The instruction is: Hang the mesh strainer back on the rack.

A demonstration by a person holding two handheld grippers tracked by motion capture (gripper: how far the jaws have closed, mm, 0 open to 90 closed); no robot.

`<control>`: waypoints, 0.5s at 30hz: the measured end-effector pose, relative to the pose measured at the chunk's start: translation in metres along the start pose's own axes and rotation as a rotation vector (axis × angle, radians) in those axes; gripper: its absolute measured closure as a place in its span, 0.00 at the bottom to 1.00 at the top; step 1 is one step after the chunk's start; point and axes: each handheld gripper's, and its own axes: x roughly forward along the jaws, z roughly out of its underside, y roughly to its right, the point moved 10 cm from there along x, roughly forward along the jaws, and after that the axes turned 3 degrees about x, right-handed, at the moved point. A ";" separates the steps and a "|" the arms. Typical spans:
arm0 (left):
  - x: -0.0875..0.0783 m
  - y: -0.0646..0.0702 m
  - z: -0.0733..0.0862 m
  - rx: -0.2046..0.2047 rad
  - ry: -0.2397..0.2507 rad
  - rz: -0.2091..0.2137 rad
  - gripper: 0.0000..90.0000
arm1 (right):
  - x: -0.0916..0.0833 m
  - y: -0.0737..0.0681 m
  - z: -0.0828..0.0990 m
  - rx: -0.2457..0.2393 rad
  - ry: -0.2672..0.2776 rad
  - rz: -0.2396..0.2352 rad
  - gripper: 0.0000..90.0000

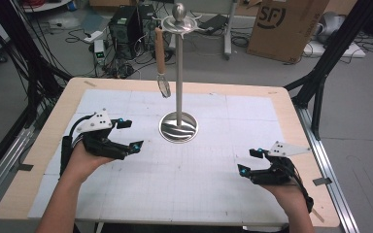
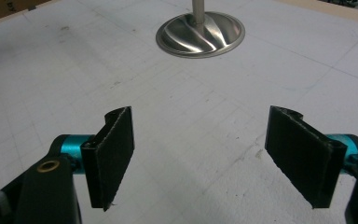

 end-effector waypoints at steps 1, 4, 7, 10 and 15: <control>0.000 0.000 0.002 0.000 -0.005 -0.003 0.21 | 0.001 0.000 0.000 0.002 0.000 -0.003 0.26; 0.002 0.002 0.010 -0.003 -0.025 -0.001 0.21 | 0.001 0.000 0.001 0.002 -0.002 -0.002 0.26; 0.003 0.004 0.014 -0.006 -0.033 0.000 0.21 | 0.002 0.000 0.002 0.005 -0.007 -0.001 0.26; 0.001 0.006 0.016 -0.010 -0.030 0.002 0.21 | 0.003 0.000 0.002 -0.001 -0.008 -0.005 0.26; 0.000 0.006 0.018 -0.012 -0.034 -0.008 0.21 | 0.004 0.000 0.002 0.000 -0.009 -0.006 0.26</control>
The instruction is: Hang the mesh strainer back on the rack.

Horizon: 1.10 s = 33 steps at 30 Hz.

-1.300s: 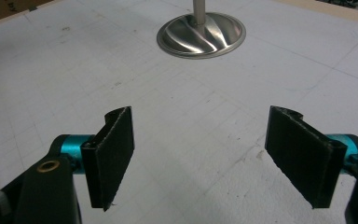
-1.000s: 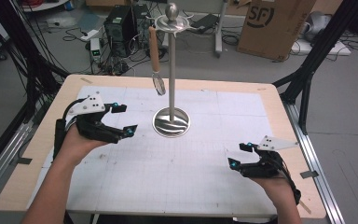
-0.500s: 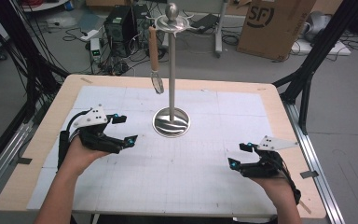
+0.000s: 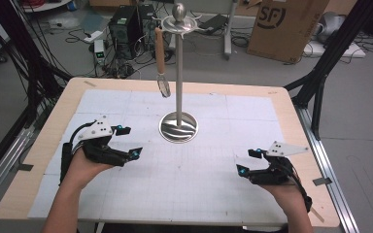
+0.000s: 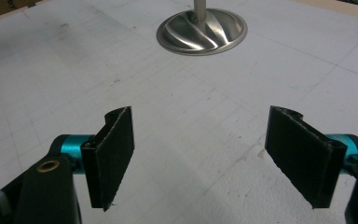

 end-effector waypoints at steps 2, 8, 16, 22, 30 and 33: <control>0.001 0.000 0.002 -0.004 -0.003 -0.005 0.20 | 0.000 0.000 0.000 0.000 -0.002 0.000 0.26; 0.006 0.001 0.010 -0.017 -0.014 -0.005 0.20 | -0.001 0.001 0.000 0.002 0.005 -0.001 0.26; 0.007 0.002 0.016 -0.016 -0.019 -0.003 0.20 | -0.001 0.003 0.002 0.009 0.004 0.000 0.26; 0.006 0.003 0.017 -0.012 -0.018 0.001 0.20 | 0.003 0.003 0.004 0.009 -0.010 0.001 0.26; 0.004 0.003 0.018 -0.019 -0.009 0.000 0.20 | 0.005 0.001 0.005 0.004 -0.016 -0.002 0.26; 0.003 0.002 0.017 -0.019 -0.007 -0.004 0.20 | 0.004 0.001 0.005 0.003 -0.017 -0.002 0.26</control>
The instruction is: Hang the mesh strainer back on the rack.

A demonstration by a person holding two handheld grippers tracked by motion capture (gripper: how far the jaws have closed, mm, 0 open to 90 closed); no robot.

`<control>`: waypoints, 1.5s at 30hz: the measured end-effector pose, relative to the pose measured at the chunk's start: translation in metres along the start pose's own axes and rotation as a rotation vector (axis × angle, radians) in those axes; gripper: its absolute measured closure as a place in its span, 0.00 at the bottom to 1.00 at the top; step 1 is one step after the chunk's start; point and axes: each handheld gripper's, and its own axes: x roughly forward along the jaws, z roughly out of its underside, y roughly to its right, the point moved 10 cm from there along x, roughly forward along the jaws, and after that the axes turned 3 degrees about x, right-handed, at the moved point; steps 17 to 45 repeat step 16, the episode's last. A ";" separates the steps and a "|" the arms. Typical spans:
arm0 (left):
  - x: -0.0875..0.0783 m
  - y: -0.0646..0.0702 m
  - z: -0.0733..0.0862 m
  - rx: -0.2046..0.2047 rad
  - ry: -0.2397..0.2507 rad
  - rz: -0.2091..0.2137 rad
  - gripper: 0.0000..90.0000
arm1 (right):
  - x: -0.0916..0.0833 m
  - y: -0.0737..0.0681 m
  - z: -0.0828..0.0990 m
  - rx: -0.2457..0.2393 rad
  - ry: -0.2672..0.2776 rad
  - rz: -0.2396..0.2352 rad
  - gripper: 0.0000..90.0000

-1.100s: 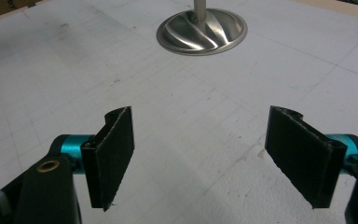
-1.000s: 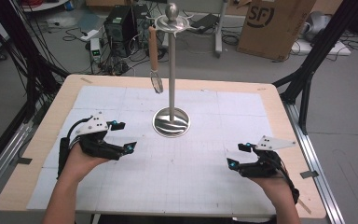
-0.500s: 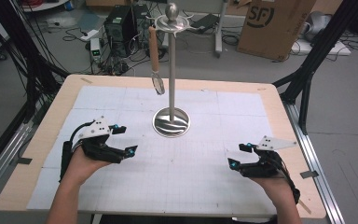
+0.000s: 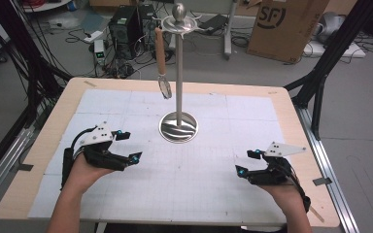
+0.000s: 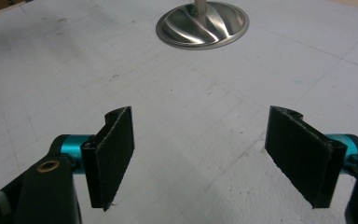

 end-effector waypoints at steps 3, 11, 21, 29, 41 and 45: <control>0.000 0.000 0.000 0.000 -0.002 0.001 0.20 | 0.000 0.000 0.000 0.000 0.002 0.000 0.26; 0.001 0.000 0.002 -0.002 -0.006 0.004 0.20 | 0.000 0.000 0.000 -0.001 0.002 -0.002 0.26; -0.001 -0.002 0.003 -0.008 -0.003 -0.002 0.20 | 0.000 0.000 0.000 -0.002 -0.001 0.000 0.26; -0.001 -0.002 0.003 -0.008 -0.003 -0.002 0.20 | 0.000 0.000 0.000 -0.002 -0.001 0.000 0.26; -0.001 -0.002 0.003 -0.008 -0.003 -0.002 0.20 | 0.000 0.000 0.000 -0.002 -0.001 0.000 0.26; -0.001 -0.002 0.003 -0.008 -0.003 -0.002 0.20 | 0.000 0.000 0.000 -0.002 -0.001 0.000 0.26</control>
